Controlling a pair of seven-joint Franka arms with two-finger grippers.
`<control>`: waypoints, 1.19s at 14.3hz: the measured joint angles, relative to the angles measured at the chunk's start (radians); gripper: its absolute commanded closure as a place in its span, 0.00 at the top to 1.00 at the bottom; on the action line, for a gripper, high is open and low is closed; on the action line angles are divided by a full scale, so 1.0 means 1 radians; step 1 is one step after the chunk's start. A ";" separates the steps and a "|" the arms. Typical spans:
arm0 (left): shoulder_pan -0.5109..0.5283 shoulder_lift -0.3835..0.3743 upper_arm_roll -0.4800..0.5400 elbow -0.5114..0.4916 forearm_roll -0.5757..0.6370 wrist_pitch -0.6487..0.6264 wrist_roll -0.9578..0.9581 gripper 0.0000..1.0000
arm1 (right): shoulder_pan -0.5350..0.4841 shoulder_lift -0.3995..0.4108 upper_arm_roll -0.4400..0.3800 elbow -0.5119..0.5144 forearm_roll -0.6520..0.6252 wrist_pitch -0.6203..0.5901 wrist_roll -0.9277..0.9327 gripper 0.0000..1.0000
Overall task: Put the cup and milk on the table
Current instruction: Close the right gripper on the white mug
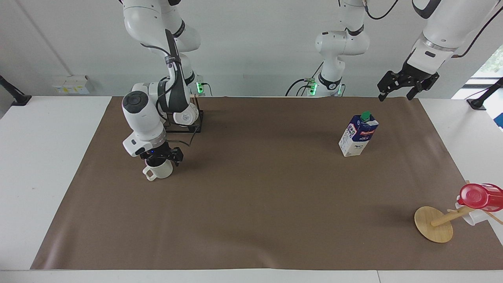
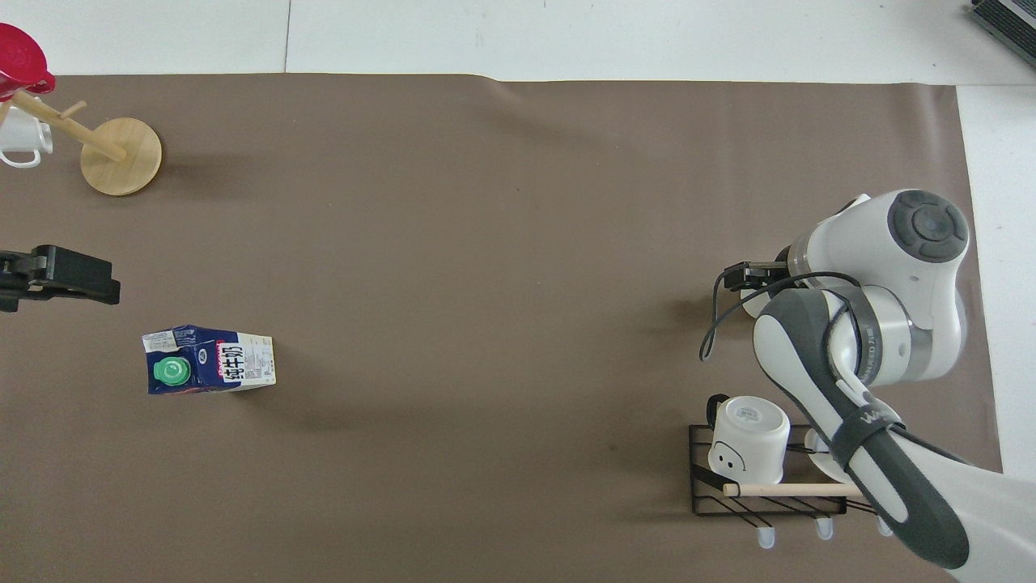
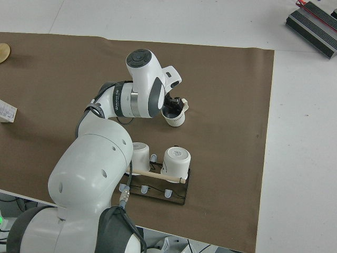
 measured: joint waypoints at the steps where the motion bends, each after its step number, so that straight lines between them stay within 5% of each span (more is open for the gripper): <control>1: 0.000 0.000 0.000 0.000 0.000 -0.001 0.000 1.00 | 0.000 0.000 0.000 0.000 0.000 0.000 0.000 0.31; 3: 0.000 0.000 -0.001 0.000 0.000 -0.002 0.000 1.00 | 0.000 0.000 0.000 0.000 0.000 0.000 0.000 0.00; 17: 0.000 0.000 -0.001 0.000 0.000 -0.004 0.000 1.00 | 0.000 -0.015 0.000 0.035 0.001 0.002 0.032 0.00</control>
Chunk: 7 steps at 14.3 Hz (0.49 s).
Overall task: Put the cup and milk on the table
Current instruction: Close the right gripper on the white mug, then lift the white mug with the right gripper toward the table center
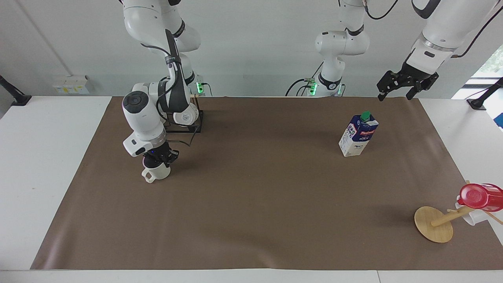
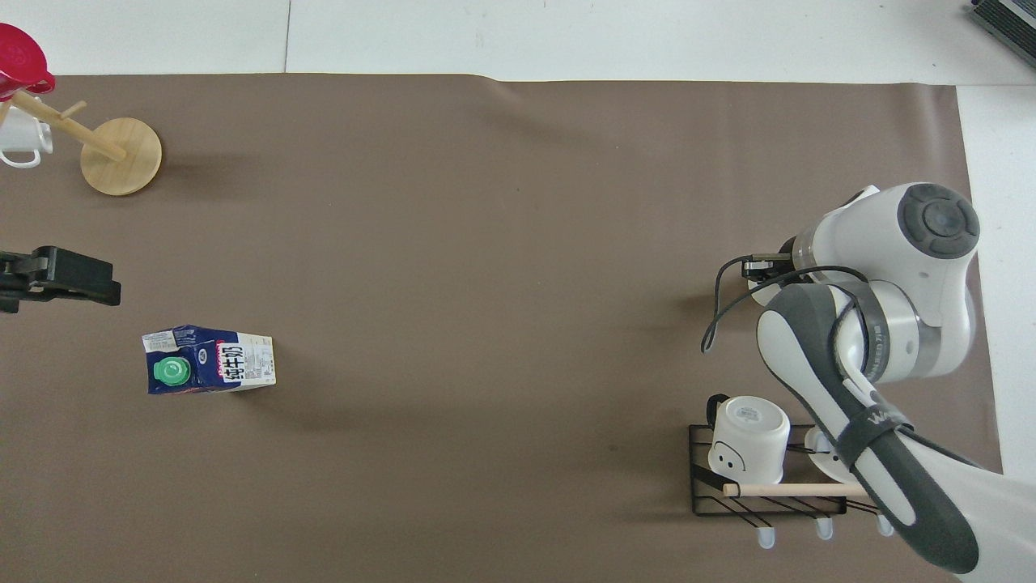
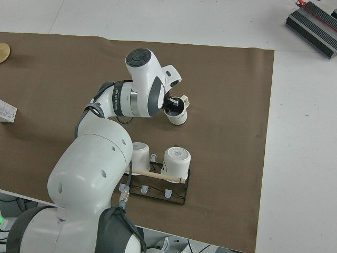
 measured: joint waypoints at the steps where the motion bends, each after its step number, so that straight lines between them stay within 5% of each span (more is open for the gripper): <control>1: 0.000 0.000 0.000 0.000 0.000 0.000 0.000 1.00 | 0.001 -0.008 0.001 0.009 0.000 0.000 0.023 0.00; 7: 0.000 0.000 0.001 0.000 0.000 0.000 0.000 1.00 | 0.119 -0.030 0.006 0.076 0.000 -0.067 0.311 0.00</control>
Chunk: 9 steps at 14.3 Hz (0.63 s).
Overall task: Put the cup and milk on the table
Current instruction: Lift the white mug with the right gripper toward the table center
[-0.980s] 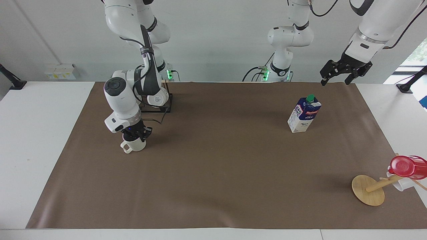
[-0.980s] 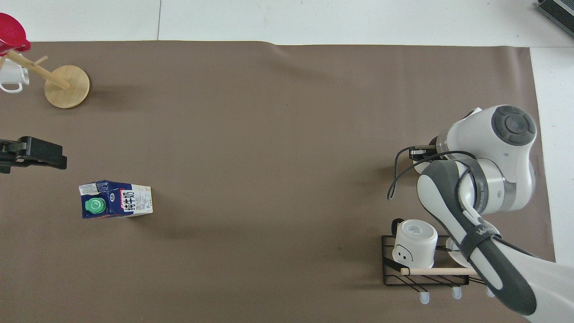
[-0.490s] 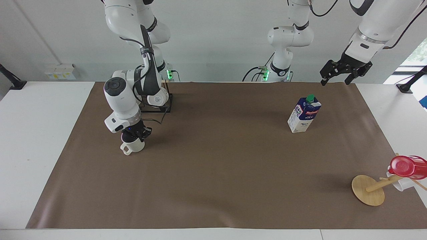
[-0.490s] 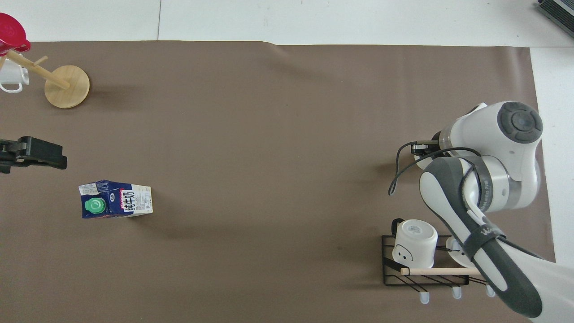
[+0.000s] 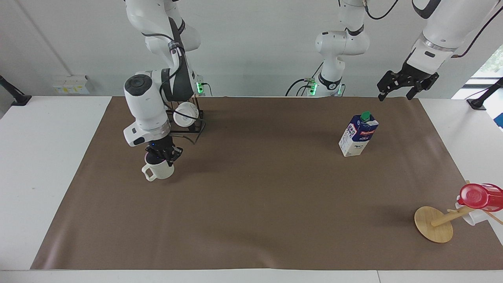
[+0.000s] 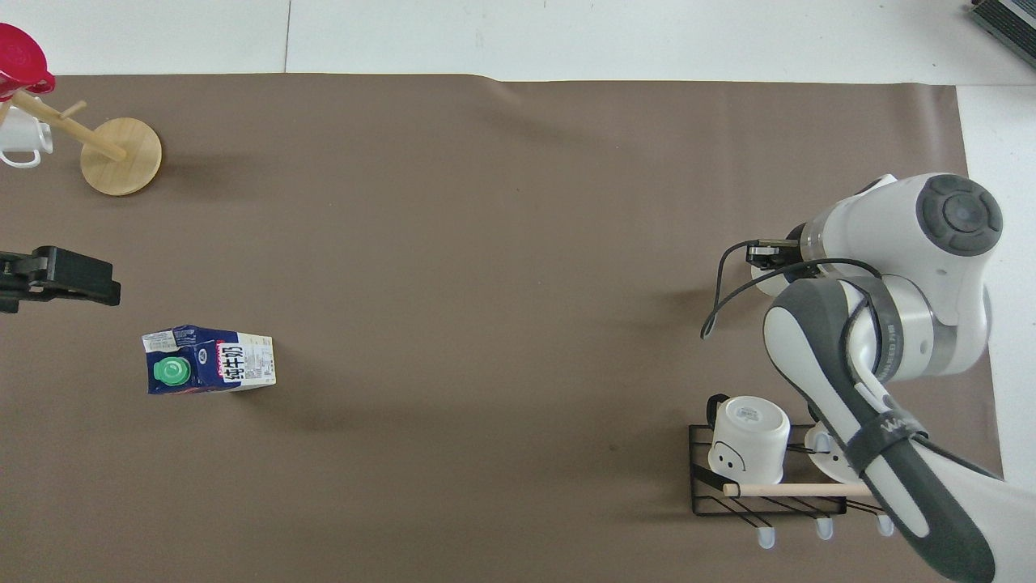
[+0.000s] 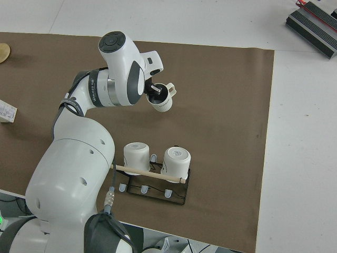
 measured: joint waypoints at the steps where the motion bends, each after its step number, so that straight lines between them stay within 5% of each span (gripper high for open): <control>1: 0.000 0.000 0.000 0.000 0.000 0.000 0.000 1.00 | 0.032 0.000 0.001 0.003 0.000 -0.002 0.055 0.00; 9: 0.000 0.000 0.000 0.000 0.000 0.000 0.000 1.00 | 0.236 0.005 0.004 0.004 0.000 -0.004 0.366 0.00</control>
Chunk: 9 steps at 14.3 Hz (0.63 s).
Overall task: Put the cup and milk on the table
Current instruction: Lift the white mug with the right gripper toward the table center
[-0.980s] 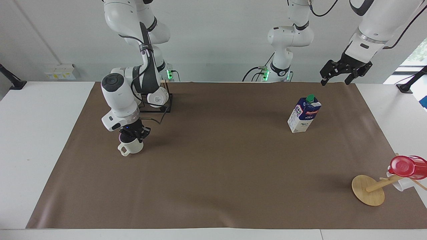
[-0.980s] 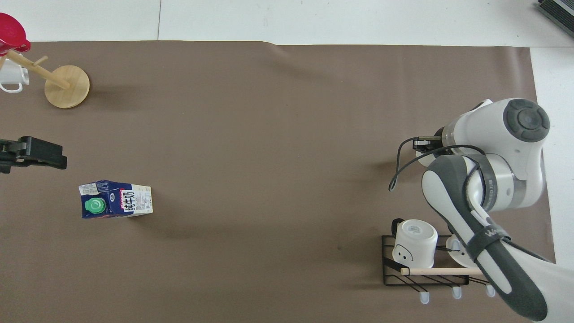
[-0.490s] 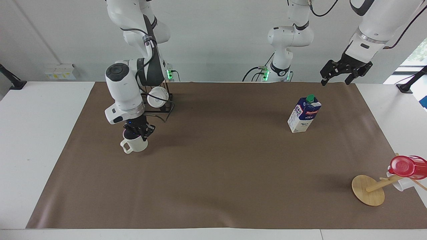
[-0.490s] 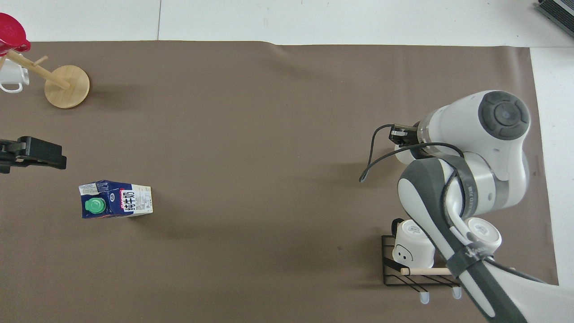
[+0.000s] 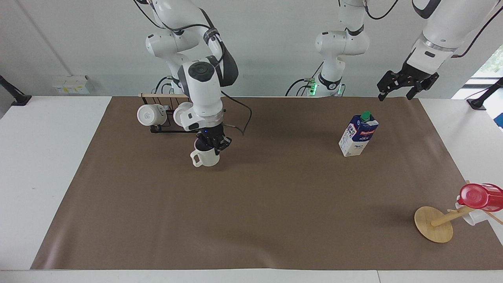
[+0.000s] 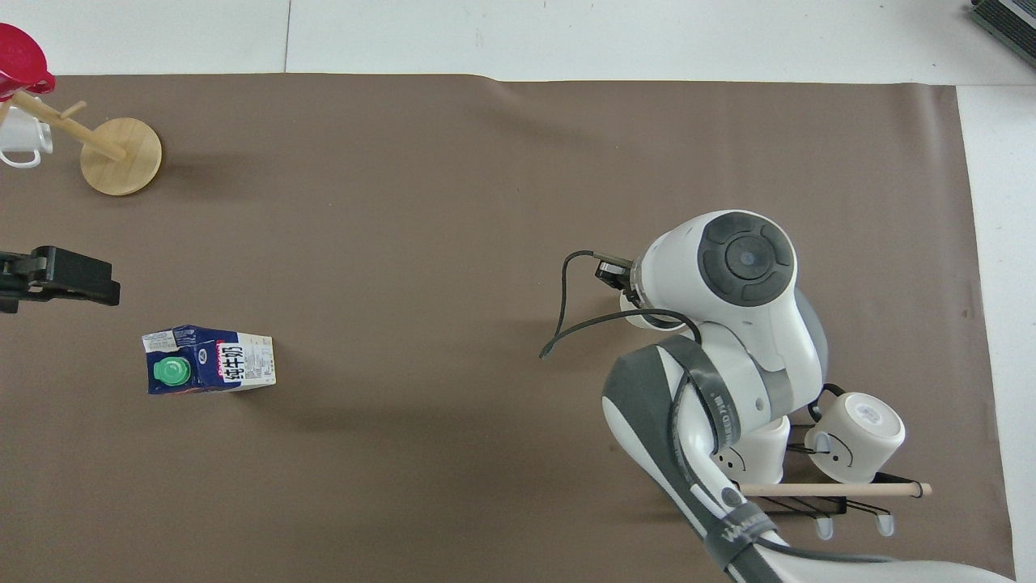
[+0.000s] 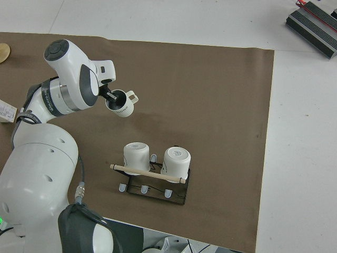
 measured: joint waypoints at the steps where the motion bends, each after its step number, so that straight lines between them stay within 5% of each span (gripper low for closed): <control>1: 0.000 0.000 0.000 0.000 0.000 0.000 0.000 1.00 | 0.024 0.003 0.001 0.000 0.000 0.002 0.033 0.00; 9: 0.000 0.000 0.002 0.000 0.000 0.000 0.000 1.00 | 0.179 0.080 0.009 0.018 0.000 0.092 0.153 0.00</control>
